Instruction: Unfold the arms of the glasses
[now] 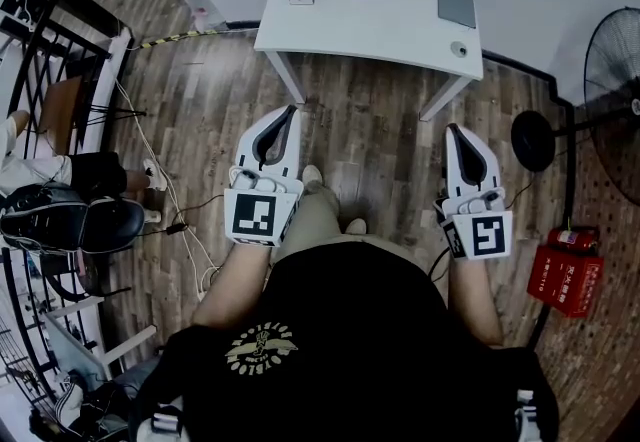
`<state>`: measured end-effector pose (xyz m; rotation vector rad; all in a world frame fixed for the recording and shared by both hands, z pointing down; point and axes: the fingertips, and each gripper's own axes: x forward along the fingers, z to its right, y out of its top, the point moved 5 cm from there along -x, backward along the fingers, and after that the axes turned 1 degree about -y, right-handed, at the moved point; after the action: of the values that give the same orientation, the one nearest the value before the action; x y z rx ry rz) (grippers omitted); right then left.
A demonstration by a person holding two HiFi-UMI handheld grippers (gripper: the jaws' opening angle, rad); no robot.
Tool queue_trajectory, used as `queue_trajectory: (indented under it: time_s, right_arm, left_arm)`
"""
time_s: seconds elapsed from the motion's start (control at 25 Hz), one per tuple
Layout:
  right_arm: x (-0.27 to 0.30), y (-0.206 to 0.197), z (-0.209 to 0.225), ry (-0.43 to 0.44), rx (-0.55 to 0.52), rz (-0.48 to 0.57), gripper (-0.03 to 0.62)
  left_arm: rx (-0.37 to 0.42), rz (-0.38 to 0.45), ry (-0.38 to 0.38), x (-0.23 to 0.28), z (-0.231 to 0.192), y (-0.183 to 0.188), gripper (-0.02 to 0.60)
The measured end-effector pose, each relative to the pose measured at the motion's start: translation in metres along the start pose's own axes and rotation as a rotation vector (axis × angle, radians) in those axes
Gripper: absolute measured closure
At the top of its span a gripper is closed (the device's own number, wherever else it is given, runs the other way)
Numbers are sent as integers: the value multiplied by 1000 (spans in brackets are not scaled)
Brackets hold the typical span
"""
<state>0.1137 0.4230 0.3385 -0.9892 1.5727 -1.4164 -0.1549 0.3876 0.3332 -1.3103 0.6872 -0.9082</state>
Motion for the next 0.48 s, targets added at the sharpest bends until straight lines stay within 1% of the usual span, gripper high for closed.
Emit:
queue_trajectory:
  time_s: [0.2, 0.36, 0.48]
  right_arm:
    - [9, 8, -4, 16, 3, 55, 594]
    - [11, 4, -2, -5, -26, 21, 592]
    - [16, 3, -3, 5, -20, 13, 594]
  left_arm:
    - [22, 27, -19, 3, -5, 3, 574]
    - [16, 27, -29, 9, -7, 2, 574]
    - [7, 24, -38, 15, -8, -1, 574]
